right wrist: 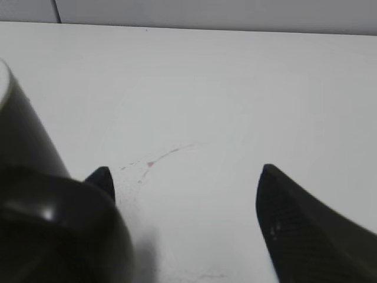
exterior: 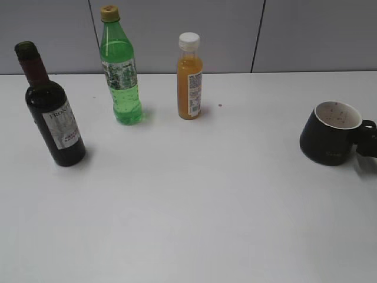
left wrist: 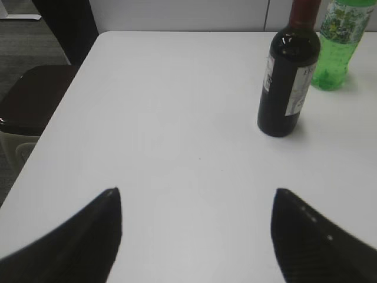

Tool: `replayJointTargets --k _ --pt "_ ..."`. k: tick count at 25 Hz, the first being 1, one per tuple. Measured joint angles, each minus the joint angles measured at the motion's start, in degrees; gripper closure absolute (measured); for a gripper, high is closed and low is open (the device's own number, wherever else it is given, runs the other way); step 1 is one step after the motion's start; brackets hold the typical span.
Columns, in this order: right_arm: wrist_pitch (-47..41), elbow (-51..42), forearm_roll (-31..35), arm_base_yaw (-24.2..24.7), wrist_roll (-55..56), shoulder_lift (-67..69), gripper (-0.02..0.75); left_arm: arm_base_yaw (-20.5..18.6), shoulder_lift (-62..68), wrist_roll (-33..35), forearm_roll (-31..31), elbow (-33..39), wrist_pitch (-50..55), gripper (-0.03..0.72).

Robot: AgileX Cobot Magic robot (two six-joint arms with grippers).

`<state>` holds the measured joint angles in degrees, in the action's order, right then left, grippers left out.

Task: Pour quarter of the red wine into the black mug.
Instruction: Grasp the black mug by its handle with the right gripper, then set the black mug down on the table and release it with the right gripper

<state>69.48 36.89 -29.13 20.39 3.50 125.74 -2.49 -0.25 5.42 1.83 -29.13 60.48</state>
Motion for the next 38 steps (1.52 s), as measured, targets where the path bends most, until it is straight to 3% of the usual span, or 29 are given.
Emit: replayJointTargets --k 10,12,16,23,32,38 --pt "0.22 1.52 -3.11 0.00 0.00 0.67 0.316 0.00 0.00 0.00 0.00 0.00 0.00 0.099" --pt "0.22 1.52 -3.58 0.00 -0.04 0.73 0.389 0.00 0.00 0.00 0.00 0.00 0.00 0.099" --pt "0.22 1.52 -4.35 0.00 -0.04 0.73 0.654 0.00 0.00 0.00 -0.01 0.00 0.00 0.099" --pt "-0.31 1.58 -5.41 0.00 1.69 0.22 0.668 0.00 0.00 0.00 -0.02 0.00 0.00 0.099" --pt "-2.71 1.53 -11.60 -0.24 5.65 -6.95 0.675 0.00 0.00 0.00 -0.01 0.00 0.00 0.099" --pt "-2.71 1.53 -12.11 -4.10 6.12 -8.53 0.675 0.00 0.00 0.00 -0.02 0.00 0.00 0.099"
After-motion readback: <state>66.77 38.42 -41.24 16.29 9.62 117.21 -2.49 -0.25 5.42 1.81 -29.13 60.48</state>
